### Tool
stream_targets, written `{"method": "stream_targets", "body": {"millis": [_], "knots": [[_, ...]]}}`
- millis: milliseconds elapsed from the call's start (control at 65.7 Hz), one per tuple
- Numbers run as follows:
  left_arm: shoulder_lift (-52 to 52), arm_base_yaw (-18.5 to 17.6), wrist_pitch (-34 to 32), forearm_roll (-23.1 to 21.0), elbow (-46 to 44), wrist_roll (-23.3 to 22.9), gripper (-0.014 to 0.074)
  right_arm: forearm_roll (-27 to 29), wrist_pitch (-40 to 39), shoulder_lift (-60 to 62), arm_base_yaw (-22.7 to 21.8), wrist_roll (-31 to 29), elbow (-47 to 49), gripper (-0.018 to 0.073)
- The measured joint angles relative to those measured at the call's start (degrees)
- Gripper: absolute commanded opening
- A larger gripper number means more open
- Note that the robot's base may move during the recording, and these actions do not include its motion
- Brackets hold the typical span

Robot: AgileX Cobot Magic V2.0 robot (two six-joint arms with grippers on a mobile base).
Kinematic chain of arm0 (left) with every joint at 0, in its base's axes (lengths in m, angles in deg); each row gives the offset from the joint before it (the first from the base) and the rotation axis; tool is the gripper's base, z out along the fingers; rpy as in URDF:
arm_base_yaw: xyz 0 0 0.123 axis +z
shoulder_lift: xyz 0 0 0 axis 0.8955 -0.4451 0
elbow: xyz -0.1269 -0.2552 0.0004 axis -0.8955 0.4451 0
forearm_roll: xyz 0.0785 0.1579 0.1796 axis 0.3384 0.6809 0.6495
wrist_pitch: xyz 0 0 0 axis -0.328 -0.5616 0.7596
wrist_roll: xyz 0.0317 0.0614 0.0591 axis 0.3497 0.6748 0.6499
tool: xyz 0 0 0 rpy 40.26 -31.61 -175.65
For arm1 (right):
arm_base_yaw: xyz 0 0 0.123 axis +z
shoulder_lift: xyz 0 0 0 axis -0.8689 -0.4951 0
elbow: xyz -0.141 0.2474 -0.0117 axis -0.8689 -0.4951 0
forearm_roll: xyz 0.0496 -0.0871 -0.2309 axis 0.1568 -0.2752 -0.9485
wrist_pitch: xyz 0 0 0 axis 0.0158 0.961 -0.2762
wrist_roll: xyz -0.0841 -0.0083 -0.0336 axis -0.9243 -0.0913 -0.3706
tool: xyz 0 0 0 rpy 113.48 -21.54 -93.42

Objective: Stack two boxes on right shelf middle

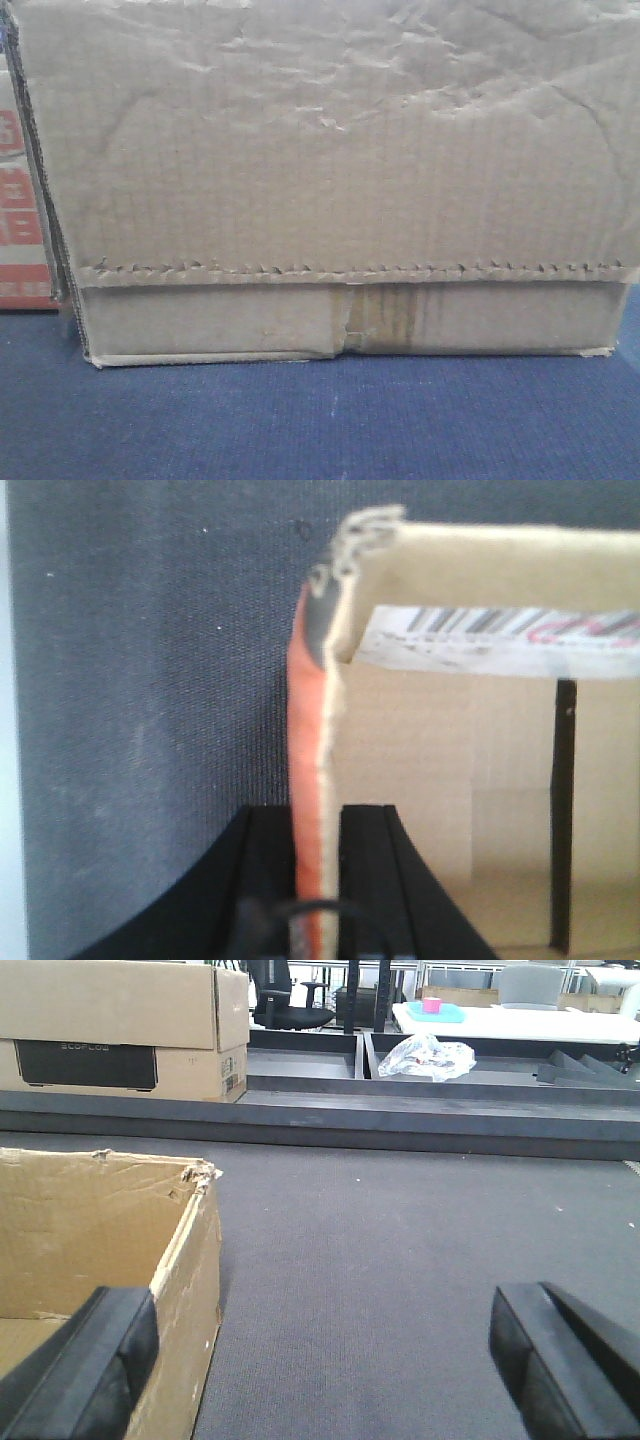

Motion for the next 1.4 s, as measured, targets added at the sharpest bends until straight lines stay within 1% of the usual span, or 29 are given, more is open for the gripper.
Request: {"method": "stream_targets", "body": {"millis": [122, 305, 381, 472, 518, 594, 685, 853, 990, 1066, 1203, 1310, 1401], "knots": [[3.85, 0.00, 0.52, 0.90, -3.19, -3.04, -0.0111, 0.00, 0.00, 0.00, 0.00, 0.00, 0.00, 0.0570], [9.73, 0.00, 0.56, 1.30, -12.65, -7.45, -0.0111, 0.00, 0.00, 0.00, 0.00, 0.00, 0.00, 0.0570], [11.43, -0.68, 0.66, 1.41, -17.98, -8.78, -0.0111, 0.00, 0.00, 0.00, 0.00, 0.00, 0.00, 0.0570], [12.97, -2.58, 0.66, 1.81, -24.90, -10.60, -0.0111, 0.00, 0.00, 0.00, 0.00, 0.00, 0.00, 0.0570], [13.39, -4.07, 0.66, 1.89, -28.01, -11.29, -0.0111, 0.00, 0.00, 0.00, 0.00, 0.00, 0.00, 0.0570], [13.77, -7.80, 0.66, 1.89, -33.00, -12.56, -0.0111, 0.00, 0.00, 0.00, 0.00, 0.00, 0.00, 0.0570], [14.00, -13.54, 0.53, 1.67, -36.31, -13.82, -0.0111, 0.00, 0.00, 0.00, 0.00, 0.00, 0.00, 0.0570], [12.90, -25.08, 1.04, 1.33, -37.25, -15.77, -0.0111, 0.00, 0.00, 0.00, 0.00, 0.00, 0.00, 0.0570], [9.40, -32.09, 2.05, 1.21, -37.27, -17.61, -0.0111, 0.00, 0.00, 0.00, 0.00, 0.00, 0.00, 0.0570], [6.46, -34.86, 2.78, 1.21, -37.27, -19.31, -0.0111, 0.00, 0.00, 0.00, 0.00, 0.00, 0.00, 0.0570], [0.62, -37.91, 4.10, 1.21, -37.27, -20.84, -0.0111, 0.00, -0.15, 0.00, 0.00, 0.00, 0.00, 0.0570], [-3.58, -38.90, 4.47, 1.21, -37.27, -21.96, -0.0111, 0.00, -0.65, 0.00, 0.00, 0.00, 0.00, 0.0570], [-6.98, -39.03, 4.46, 1.70, -37.27, -22.50, -0.0111, 0.00, -1.75, 0.00, 0.00, 0.00, 0.00, 0.0570]]}}
